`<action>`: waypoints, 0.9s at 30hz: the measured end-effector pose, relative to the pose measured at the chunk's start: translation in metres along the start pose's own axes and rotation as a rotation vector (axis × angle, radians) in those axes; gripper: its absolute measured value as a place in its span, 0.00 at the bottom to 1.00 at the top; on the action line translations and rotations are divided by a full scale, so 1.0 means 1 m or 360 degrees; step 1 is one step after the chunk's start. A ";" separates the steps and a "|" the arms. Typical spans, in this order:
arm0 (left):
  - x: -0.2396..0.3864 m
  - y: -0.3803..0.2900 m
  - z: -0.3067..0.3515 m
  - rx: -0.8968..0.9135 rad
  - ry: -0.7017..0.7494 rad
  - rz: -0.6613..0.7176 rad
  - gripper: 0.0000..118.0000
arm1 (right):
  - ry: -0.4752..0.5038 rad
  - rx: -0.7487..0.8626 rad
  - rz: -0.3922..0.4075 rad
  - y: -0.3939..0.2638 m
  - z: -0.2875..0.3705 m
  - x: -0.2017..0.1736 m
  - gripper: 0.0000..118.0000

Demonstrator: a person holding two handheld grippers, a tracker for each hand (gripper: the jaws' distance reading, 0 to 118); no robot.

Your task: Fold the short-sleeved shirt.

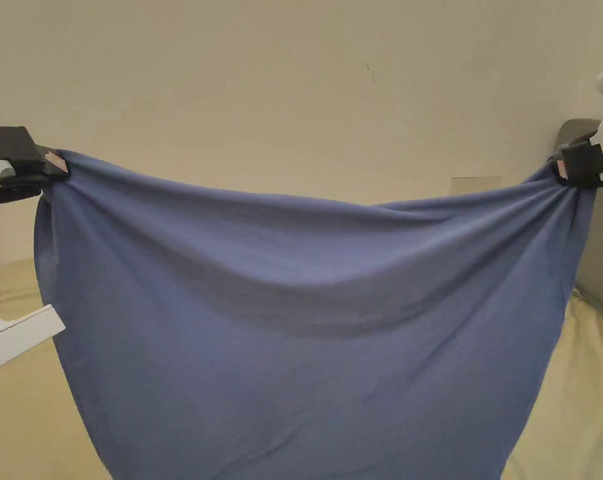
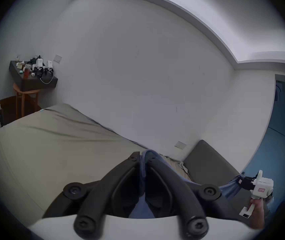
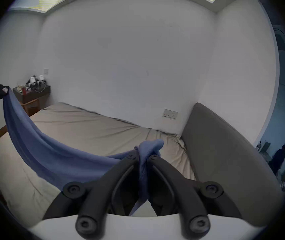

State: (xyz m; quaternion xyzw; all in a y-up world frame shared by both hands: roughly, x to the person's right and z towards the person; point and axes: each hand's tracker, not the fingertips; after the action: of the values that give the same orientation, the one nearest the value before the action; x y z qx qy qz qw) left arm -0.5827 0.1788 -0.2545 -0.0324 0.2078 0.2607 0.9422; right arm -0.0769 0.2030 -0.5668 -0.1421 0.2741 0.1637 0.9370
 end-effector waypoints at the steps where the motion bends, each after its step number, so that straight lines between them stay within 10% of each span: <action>1: 0.002 0.007 -0.005 0.0003 0.0000 0.0000 0.01 | -0.0010 -0.0010 -0.0010 0.009 -0.005 0.004 0.07; 15: 0.015 0.041 -0.084 -0.0057 0.0083 -0.0034 0.01 | -0.0101 -0.0029 -0.0156 0.082 -0.069 0.029 0.07; 27: -0.031 -0.054 -0.126 -0.0376 0.0175 0.0038 0.01 | -0.0046 -0.0307 -0.0090 -0.030 -0.141 -0.013 0.07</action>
State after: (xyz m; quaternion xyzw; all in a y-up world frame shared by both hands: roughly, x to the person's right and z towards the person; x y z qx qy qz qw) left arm -0.6264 0.0964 -0.3591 -0.1548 0.2275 0.2924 0.9159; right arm -0.1418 0.1225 -0.6683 -0.2371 0.2394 0.1647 0.9270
